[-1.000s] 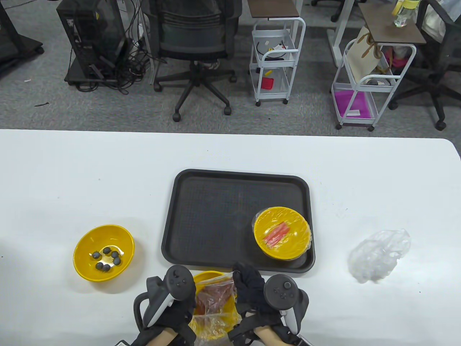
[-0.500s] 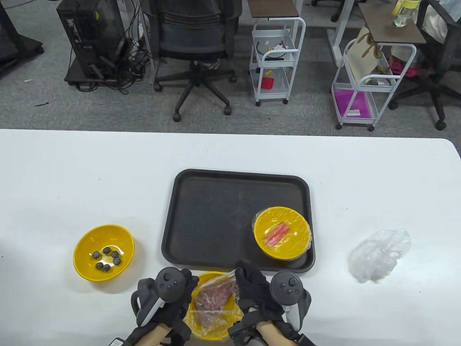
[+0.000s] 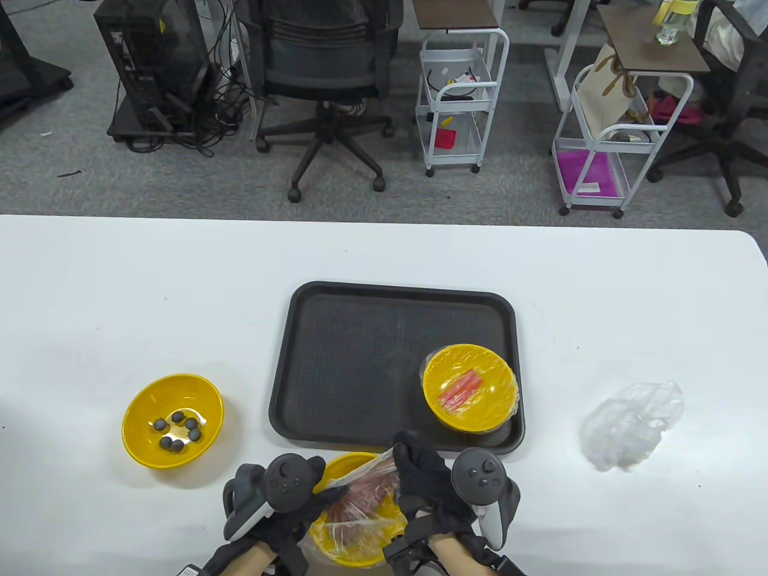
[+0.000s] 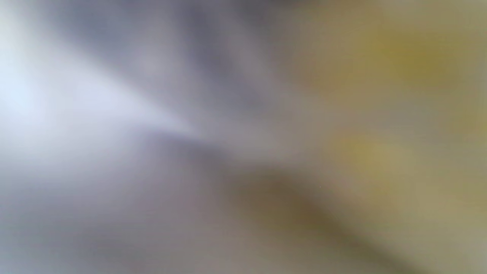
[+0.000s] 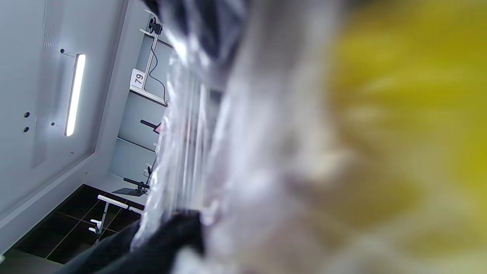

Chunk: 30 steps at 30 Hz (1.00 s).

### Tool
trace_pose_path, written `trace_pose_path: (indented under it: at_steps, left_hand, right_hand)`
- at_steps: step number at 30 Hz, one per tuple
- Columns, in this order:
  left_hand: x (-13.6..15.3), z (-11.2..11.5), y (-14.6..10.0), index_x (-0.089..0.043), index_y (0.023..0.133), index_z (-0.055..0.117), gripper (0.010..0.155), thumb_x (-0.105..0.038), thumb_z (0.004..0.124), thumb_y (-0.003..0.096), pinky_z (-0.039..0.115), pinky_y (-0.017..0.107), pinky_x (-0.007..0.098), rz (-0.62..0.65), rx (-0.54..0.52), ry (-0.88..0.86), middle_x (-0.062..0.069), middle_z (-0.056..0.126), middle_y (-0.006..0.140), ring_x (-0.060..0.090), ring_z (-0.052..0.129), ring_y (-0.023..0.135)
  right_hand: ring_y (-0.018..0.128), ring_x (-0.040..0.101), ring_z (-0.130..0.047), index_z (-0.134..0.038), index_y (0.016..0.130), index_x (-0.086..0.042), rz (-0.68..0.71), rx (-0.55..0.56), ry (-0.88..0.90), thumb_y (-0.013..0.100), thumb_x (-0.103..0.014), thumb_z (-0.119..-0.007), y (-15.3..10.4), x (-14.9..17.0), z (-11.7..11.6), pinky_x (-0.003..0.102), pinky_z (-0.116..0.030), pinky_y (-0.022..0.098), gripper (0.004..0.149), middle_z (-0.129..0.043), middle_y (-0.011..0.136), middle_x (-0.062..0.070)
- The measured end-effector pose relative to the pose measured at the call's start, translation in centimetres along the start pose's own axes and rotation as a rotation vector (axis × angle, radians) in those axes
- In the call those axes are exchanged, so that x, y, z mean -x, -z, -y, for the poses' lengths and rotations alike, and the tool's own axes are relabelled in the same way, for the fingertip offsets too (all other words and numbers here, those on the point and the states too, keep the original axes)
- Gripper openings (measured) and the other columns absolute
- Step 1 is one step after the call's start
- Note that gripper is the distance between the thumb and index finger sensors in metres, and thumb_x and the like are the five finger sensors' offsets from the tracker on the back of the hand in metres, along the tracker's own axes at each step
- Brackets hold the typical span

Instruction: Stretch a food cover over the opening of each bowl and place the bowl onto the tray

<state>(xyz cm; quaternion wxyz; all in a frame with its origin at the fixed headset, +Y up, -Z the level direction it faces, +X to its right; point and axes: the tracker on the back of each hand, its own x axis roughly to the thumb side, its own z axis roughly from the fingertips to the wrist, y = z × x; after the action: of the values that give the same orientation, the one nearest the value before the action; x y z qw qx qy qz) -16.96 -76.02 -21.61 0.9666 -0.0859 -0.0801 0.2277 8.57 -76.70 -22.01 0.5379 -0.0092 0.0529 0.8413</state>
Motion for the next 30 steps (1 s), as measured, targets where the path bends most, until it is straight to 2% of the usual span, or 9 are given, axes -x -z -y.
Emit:
trace_pose_path:
  at_steps: [2, 6, 10, 14, 16, 20, 24, 28, 30]
  left_hand:
    - [0.4, 0.1, 0.1, -0.007, 0.085, 0.087, 0.061, -0.050, 0.067, 0.0476, 0.093, 0.008, 0.022, -0.004, 0.016, -0.062, 0.011, 0.107, 0.046, -0.006, 0.086, -0.001]
    - [0.9, 0.3, 0.5, -0.010, 0.090, 0.081, 0.055, -0.044, 0.063, 0.0510, 0.093, 0.009, 0.021, -0.025, 0.105, -0.142, 0.012, 0.106, 0.061, -0.006, 0.086, 0.001]
    - [1.7, 0.7, 0.7, -0.011, 0.087, 0.083, 0.049, -0.040, 0.066, 0.0504, 0.094, 0.010, 0.021, -0.026, 0.107, -0.294, 0.012, 0.106, 0.060, -0.005, 0.087, -0.001]
    - [0.6, 0.1, 0.3, -0.011, 0.082, 0.088, 0.048, -0.040, 0.069, 0.0479, 0.095, 0.010, 0.018, 0.046, 0.024, -0.130, 0.010, 0.107, 0.051, -0.008, 0.086, -0.001]
    - [-0.2, -0.3, 0.0, -0.011, 0.081, 0.088, 0.048, -0.040, 0.070, 0.0471, 0.095, 0.011, 0.018, 0.102, -0.002, -0.102, 0.010, 0.107, 0.050, -0.008, 0.087, -0.001]
    - [-1.3, -0.8, -0.6, -0.011, 0.080, 0.089, 0.047, -0.040, 0.071, 0.0471, 0.095, 0.011, 0.018, 0.174, -0.041, -0.046, 0.011, 0.107, 0.049, -0.007, 0.087, -0.002]
    - [-1.3, -1.5, -0.7, -0.011, 0.079, 0.090, 0.047, -0.040, 0.072, 0.0471, 0.095, 0.011, 0.018, 0.202, -0.073, -0.082, 0.012, 0.107, 0.048, -0.008, 0.086, -0.001]
    - [-0.9, -1.7, -0.7, -0.010, 0.078, 0.091, 0.047, -0.039, 0.072, 0.0468, 0.095, 0.011, 0.019, 0.223, -0.072, -0.113, 0.014, 0.106, 0.047, -0.007, 0.086, -0.001]
    - [-0.9, -1.8, -0.7, -0.010, 0.078, 0.091, 0.047, -0.039, 0.072, 0.0470, 0.095, 0.011, 0.019, 0.228, -0.066, -0.122, 0.013, 0.106, 0.046, -0.008, 0.085, -0.001]
  right_hand:
    - [0.026, 0.002, -0.092, -0.064, 0.095, -0.022, 0.001, -0.009, 0.001, 0.055, -0.036, -0.066, 0.0, 0.0, -0.1, 0.014, -0.083, 0.010, 0.042, -0.075, 0.075, 0.002]
    - [0.027, 0.003, -0.092, -0.064, 0.095, -0.022, 0.007, -0.017, -0.022, 0.056, -0.035, -0.066, 0.0, -0.3, -0.2, 0.015, -0.083, 0.011, 0.041, -0.075, 0.076, 0.003]
    - [0.028, 0.003, -0.092, -0.065, 0.095, -0.022, 0.004, -0.019, -0.067, 0.057, -0.035, -0.067, 0.0, -0.7, -0.1, 0.015, -0.083, 0.013, 0.041, -0.075, 0.076, 0.003]
    - [0.027, 0.004, -0.092, -0.069, 0.094, -0.022, 0.001, 0.007, -0.115, 0.056, -0.036, -0.069, -0.1, -1.2, 0.3, 0.015, -0.083, 0.012, 0.041, -0.079, 0.070, 0.002]
    - [0.023, 0.004, -0.092, -0.074, 0.091, -0.020, 0.048, 0.102, -0.150, 0.053, -0.035, -0.072, -0.1, -1.7, 1.0, 0.015, -0.082, 0.008, 0.040, -0.083, 0.065, 0.003]
    - [0.019, 0.003, -0.092, -0.078, 0.088, -0.020, -0.020, 0.085, -0.075, 0.052, -0.036, -0.074, 0.4, -1.2, 2.0, 0.014, -0.082, 0.005, 0.040, -0.085, 0.062, 0.003]
    - [0.016, 0.001, -0.091, -0.082, 0.085, -0.019, -0.185, -0.008, 0.084, 0.049, -0.035, -0.076, 1.3, 0.4, 2.4, 0.014, -0.082, 0.003, 0.040, -0.088, 0.059, 0.004]
    - [0.020, 0.000, -0.093, -0.080, 0.088, -0.019, -0.373, -0.267, 0.323, 0.051, -0.034, -0.075, 2.4, 2.7, 2.0, 0.012, -0.084, 0.006, 0.040, -0.087, 0.062, 0.003]
    - [0.023, 0.000, -0.093, -0.077, 0.092, -0.020, -0.405, -0.352, 0.425, 0.053, -0.034, -0.073, 2.5, 3.3, 1.9, 0.012, -0.085, 0.008, 0.041, -0.086, 0.065, 0.003]
